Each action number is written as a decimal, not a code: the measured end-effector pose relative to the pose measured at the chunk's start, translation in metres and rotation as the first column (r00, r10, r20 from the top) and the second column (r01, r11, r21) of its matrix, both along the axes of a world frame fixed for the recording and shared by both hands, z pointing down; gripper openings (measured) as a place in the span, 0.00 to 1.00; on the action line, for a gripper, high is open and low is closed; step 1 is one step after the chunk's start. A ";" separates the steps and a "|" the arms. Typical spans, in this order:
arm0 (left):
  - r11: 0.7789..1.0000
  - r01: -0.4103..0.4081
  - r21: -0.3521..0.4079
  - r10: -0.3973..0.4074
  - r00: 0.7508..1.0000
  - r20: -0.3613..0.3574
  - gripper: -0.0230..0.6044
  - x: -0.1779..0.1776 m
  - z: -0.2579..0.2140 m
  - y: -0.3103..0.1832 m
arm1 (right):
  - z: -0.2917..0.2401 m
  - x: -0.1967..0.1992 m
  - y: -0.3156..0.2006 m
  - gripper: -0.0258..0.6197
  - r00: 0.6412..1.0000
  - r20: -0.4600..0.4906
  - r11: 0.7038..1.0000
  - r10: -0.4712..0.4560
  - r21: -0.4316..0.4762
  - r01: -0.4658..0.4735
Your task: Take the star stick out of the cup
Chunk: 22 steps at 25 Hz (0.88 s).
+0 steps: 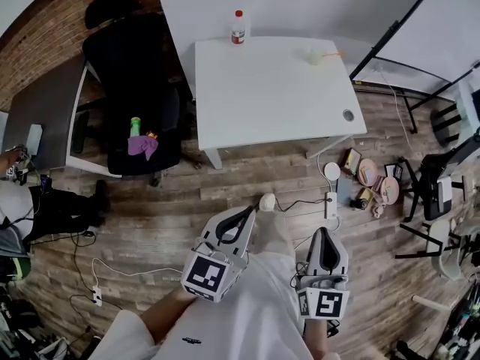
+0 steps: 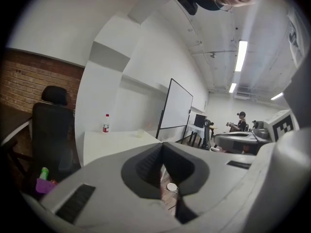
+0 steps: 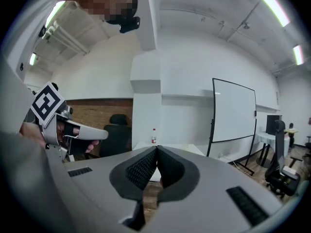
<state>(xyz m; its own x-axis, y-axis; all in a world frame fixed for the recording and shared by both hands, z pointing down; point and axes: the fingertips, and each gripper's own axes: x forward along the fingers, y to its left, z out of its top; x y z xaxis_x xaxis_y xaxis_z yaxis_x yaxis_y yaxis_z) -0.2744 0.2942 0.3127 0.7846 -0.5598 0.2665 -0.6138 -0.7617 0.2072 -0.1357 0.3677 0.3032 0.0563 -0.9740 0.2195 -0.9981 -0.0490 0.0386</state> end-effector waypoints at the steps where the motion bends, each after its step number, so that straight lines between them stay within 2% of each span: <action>1: 1.000 -0.006 0.000 0.006 1.000 0.003 0.03 0.003 0.000 -0.005 | -0.001 0.003 -0.004 0.04 1.000 -0.003 1.000 0.006 0.000 -0.006; 5: 0.999 -0.019 -0.044 0.019 1.000 0.009 0.03 0.018 0.005 -0.025 | 0.006 0.019 -0.022 0.04 1.000 -0.005 1.000 0.026 -0.013 -0.026; 9: 0.998 -0.008 -0.056 0.009 1.000 0.015 0.03 0.032 0.016 -0.055 | 0.015 0.037 -0.053 0.04 1.000 -0.002 1.000 0.028 -0.011 -0.028; 12: 0.999 -0.014 -0.034 0.015 0.999 0.034 0.03 0.059 0.022 -0.082 | 0.025 0.064 -0.080 0.05 0.999 0.021 0.999 0.035 -0.012 -0.035; 14: 1.000 -0.021 -0.007 0.022 0.999 0.038 0.03 0.082 0.025 -0.106 | 0.031 0.087 -0.105 0.04 0.999 0.028 0.999 0.037 -0.015 -0.036; 22: 0.999 -0.035 -0.028 0.037 0.995 0.089 0.03 0.217 0.009 -0.201 | 0.013 0.212 -0.206 0.04 0.998 0.064 0.999 0.005 0.040 -0.007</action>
<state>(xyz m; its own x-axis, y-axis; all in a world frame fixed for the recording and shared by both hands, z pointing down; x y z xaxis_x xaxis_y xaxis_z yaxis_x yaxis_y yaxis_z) -0.0577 0.0935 0.3221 0.7763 -0.5238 0.3506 -0.6033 -0.7786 0.1727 0.0763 0.1620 0.3161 0.0495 -0.9818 0.1836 -0.9981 -0.0554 -0.0268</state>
